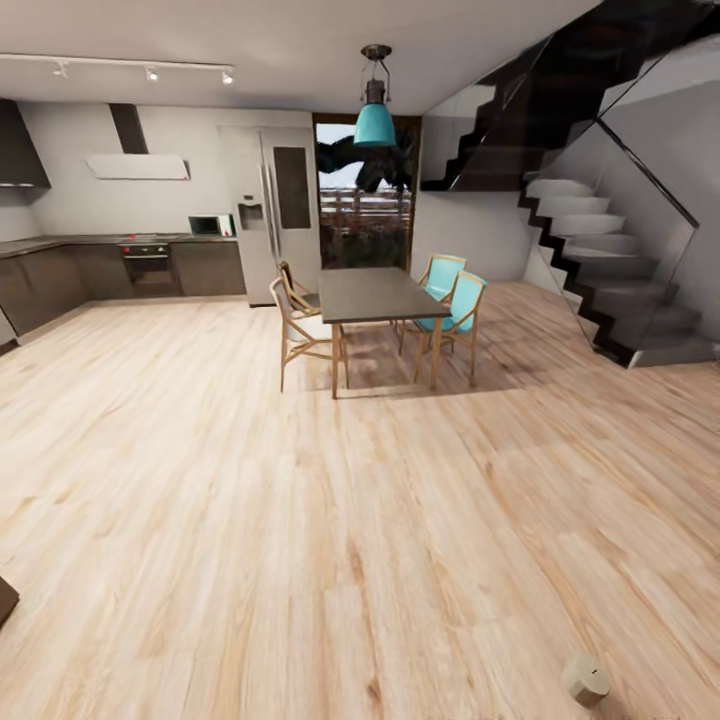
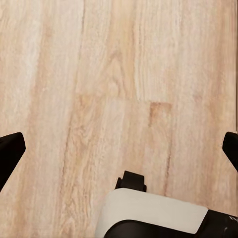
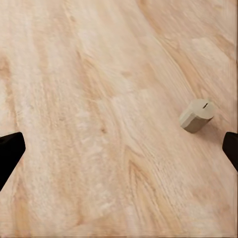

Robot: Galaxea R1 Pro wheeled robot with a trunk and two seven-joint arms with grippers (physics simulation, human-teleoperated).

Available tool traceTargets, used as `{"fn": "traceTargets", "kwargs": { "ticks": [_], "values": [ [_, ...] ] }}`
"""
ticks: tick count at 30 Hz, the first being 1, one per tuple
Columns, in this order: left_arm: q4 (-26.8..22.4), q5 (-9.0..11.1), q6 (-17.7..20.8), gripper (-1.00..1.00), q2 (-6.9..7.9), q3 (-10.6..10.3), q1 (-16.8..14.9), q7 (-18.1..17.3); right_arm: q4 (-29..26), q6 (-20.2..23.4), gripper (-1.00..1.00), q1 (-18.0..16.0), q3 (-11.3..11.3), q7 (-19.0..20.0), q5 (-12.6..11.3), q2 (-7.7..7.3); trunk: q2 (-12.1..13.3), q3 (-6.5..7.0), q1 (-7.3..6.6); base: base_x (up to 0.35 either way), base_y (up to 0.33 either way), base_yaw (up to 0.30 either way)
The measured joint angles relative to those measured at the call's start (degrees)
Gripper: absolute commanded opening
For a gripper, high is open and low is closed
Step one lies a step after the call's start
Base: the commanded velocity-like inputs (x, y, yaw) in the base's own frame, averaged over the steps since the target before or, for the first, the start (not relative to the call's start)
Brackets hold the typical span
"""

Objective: Place each of the two pumpkins and all three candles from the living room inside a cabinet in the living room (use any cabinet), then make sure every cabinet is closed, and position the cauldron so it is next to a table in the living room.

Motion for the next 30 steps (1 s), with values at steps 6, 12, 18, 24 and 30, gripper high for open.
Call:
{"fn": "traceTargets", "kwargs": {
  "ticks": [6, 12, 18, 24, 30],
  "values": [
    [0.0, 0.0, 0.1, 1.0, -0.06, -0.2, 0.0, 0.0, 0.0, 1.3, 1.0, 0.0, 0.0, -0.1, 0.0, 0.08, 0.0, -0.14, -0.02, 0.2, -0.172, -0.068],
    [0.0, 0.0, 0.2, 1.0, -0.07, -0.2, 0.0, 0.0, 0.0, 1.3, 1.0, 0.0, 0.0, 0.1, 0.1, 0.02, 0.0, 0.11, -0.02, 0.235, -0.201, -0.157],
    [0.0, 0.0, 0.2, 1.0, -0.07, -0.2, 0.0, 0.0, 0.0, 1.3, 1.0, 0.0, 0.0, 0.1, 0.1, -0.06, 0.0, 0.47, -0.02, 0.238, -0.203, -0.217],
    [0.0, 0.0, 0.3, 1.0, -0.07, -0.2, 0.0, 0.0, 0.0, 1.3, 1.0, 0.0, 0.0, 0.2, 0.1, -0.07, 0.0, 0.8, -0.02, 0.238, -0.203, -0.248],
    [0.0, 0.0, 0.4, 1.0, -0.07, -0.2, 0.0, 0.0, 0.0, 1.3, 1.0, 0.0, 0.0, 0.2, 0.1, -0.07, 0.0, 1.13, -0.02, 0.238, -0.203, -0.252]
  ]
}}
